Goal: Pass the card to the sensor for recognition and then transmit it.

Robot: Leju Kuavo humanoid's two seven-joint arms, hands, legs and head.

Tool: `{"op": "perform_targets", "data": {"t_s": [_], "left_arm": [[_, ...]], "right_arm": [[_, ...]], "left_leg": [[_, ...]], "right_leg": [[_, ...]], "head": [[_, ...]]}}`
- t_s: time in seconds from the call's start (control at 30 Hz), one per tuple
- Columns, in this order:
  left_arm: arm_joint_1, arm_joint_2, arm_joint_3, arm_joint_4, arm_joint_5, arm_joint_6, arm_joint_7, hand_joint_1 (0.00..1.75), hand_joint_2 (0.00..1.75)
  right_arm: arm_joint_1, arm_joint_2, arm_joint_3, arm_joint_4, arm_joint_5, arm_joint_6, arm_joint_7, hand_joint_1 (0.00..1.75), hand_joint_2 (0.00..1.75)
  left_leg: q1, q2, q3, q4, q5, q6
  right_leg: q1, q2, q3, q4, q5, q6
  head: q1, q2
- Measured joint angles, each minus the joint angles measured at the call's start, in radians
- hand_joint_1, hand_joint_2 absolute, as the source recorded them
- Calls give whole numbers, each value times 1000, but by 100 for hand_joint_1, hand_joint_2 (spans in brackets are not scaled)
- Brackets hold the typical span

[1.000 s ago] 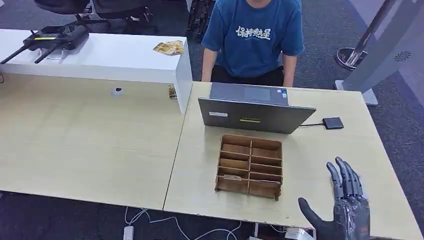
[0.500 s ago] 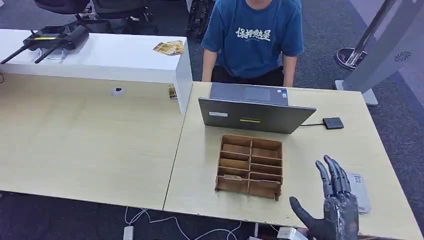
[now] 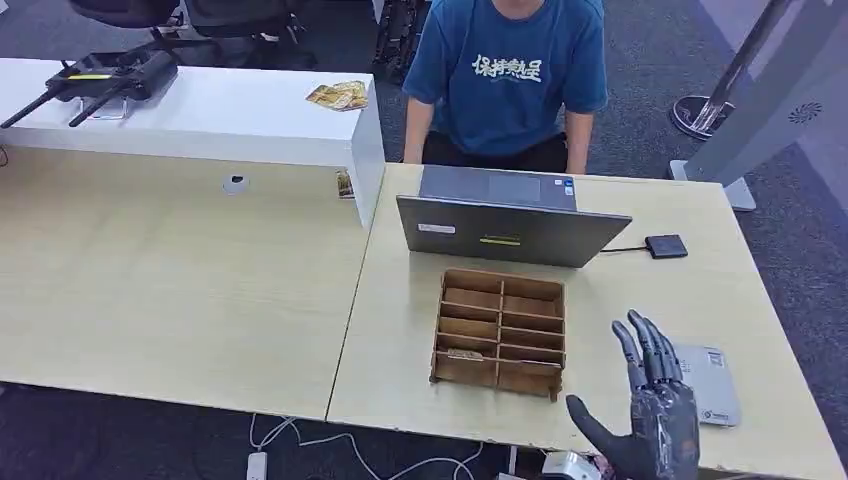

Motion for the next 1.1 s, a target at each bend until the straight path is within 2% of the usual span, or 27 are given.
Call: {"op": "perform_targets", "data": {"t_s": [0.57, 0.93, 1.1], "left_arm": [[-1, 0, 0, 0, -18, -2, 12, 0, 0], [-2, 1, 0, 0, -20, -5, 14, 0, 0], [-2, 2, 0, 0, -27, -11, 15, 0, 0]], "right_arm": [[-57, 66, 120, 137, 33, 27, 30, 0, 175], [-77, 80, 150, 182, 46, 27, 47, 0, 175], [-119, 90, 168, 202, 59, 34, 60, 0, 175]], "left_leg": [[0, 0, 0, 0, 0, 0], [0, 0, 0, 0, 0, 0], [0, 0, 0, 0, 0, 0]], "right_leg": [[0, 0, 0, 0, 0, 0], [0, 0, 0, 0, 0, 0], [0, 0, 0, 0, 0, 0]], "head": [[0, 0], [0, 0], [0, 0]]}}
